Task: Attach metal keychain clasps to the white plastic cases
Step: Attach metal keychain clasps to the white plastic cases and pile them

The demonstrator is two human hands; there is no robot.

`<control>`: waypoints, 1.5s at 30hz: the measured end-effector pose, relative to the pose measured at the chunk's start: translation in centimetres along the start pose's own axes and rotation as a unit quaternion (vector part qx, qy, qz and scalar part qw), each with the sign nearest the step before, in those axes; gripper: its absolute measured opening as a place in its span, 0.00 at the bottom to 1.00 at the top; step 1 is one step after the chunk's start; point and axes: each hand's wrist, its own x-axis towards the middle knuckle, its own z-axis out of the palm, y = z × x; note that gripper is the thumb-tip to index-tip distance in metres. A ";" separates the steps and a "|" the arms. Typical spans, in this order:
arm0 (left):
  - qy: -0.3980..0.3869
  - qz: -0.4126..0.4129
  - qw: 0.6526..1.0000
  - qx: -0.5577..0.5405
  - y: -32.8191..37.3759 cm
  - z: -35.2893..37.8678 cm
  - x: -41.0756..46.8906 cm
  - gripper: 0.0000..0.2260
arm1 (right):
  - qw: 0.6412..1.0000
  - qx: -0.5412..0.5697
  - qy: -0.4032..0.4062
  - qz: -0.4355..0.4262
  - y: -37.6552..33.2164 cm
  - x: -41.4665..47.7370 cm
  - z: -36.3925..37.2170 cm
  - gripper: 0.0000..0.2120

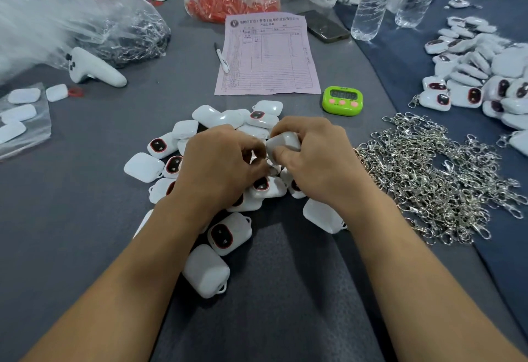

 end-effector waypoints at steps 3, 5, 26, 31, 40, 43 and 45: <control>0.008 0.000 1.000 0.006 0.2 0.0 -0.2 0.07 | 1.000 0.014 -0.007 0.014 0.1 0.1 -0.2 0.05; 0.009 -0.004 1.000 0.007 0.3 0.0 -0.2 0.06 | 0.998 0.042 -0.014 0.035 0.3 0.2 -0.3 0.05; -0.012 -0.095 0.922 -0.375 -0.3 -0.7 0.5 0.05 | 0.868 0.440 -0.113 0.202 1.4 0.8 -1.6 0.07; -0.072 -0.113 0.901 -0.413 -0.2 -1.5 0.4 0.03 | 0.847 0.478 -0.131 0.192 1.3 0.8 -1.4 0.06; 0.003 0.048 0.997 -0.067 0.3 -2.6 0.7 0.01 | 0.892 0.421 -0.073 0.151 1.1 0.7 -0.7 0.09; -0.009 -0.080 0.959 -0.270 0.6 -2.3 0.6 0.06 | 0.861 0.472 -0.096 0.165 1.0 0.8 -1.0 0.12; -0.051 -0.119 0.924 -0.359 0.7 -2.2 0.6 0.06 | 0.845 0.495 -0.110 0.171 0.9 0.7 -1.0 0.12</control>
